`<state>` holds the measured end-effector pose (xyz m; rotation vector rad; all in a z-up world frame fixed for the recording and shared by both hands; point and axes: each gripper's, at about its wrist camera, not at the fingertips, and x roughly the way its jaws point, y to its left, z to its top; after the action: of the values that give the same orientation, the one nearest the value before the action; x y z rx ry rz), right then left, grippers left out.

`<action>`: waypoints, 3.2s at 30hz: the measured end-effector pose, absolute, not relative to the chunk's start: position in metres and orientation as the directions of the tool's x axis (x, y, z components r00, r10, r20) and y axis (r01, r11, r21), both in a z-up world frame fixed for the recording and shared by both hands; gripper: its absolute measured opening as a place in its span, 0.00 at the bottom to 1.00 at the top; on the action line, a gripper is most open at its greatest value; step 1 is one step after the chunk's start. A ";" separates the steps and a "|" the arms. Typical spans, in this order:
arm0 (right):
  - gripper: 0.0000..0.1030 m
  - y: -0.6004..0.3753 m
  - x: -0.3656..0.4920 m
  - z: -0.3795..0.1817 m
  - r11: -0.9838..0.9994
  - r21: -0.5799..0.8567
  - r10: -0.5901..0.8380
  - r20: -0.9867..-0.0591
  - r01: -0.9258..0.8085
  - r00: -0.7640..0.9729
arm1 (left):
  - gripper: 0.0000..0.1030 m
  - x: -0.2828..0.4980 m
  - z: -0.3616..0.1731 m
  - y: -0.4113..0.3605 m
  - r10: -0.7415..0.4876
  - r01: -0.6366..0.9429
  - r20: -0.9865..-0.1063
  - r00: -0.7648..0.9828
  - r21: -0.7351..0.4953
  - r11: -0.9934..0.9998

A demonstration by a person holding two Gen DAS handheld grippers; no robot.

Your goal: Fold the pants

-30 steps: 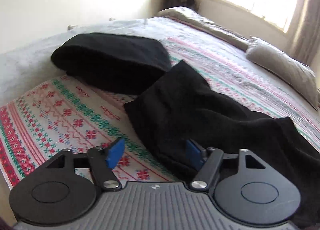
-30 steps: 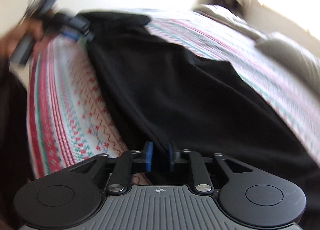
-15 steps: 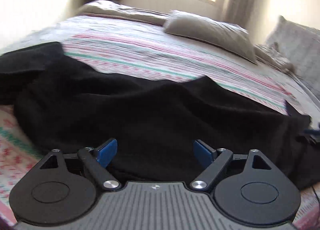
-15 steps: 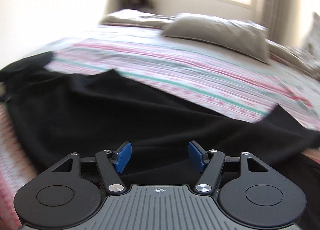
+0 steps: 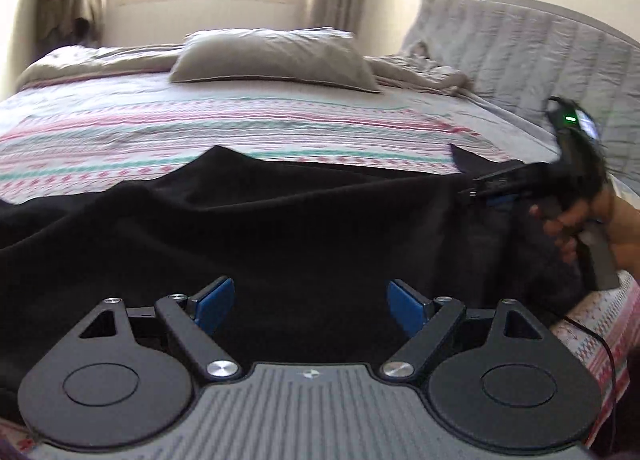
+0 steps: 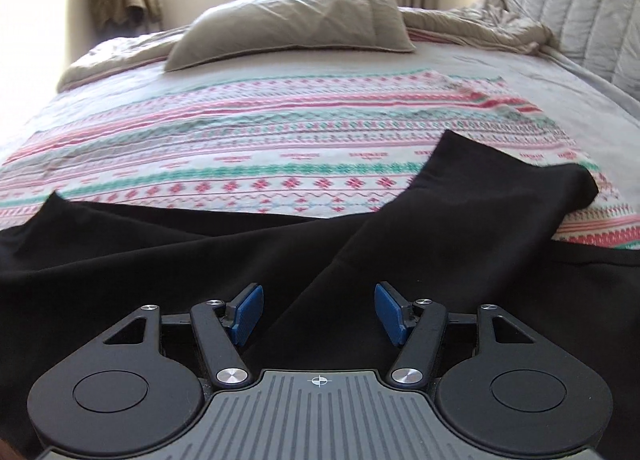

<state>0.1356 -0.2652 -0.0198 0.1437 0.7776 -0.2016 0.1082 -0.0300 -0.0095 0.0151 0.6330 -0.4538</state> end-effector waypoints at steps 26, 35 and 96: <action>0.01 -0.300 0.014 -0.004 0.942 0.021 -0.229 -0.691 0.336 0.686 | 0.35 0.088 -0.038 -0.120 -0.568 0.720 -0.600 0.563 0.020 0.693; 0.34 -0.314 0.018 -0.012 0.941 0.063 -0.197 -0.697 0.332 0.690 | 0.29 0.095 -0.037 -0.124 -0.579 0.744 -0.618 0.531 0.015 0.667; 0.14 -0.464 -0.058 -0.019 0.756 0.341 -0.314 -0.560 0.558 0.767 | 0.11 0.100 -0.043 -0.093 -0.593 0.692 -0.579 0.560 -0.067 0.719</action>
<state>-0.0578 -0.4640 -0.0191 0.5218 0.4995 -0.4977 0.1005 -0.0927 -0.0430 0.1761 0.6135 -0.7620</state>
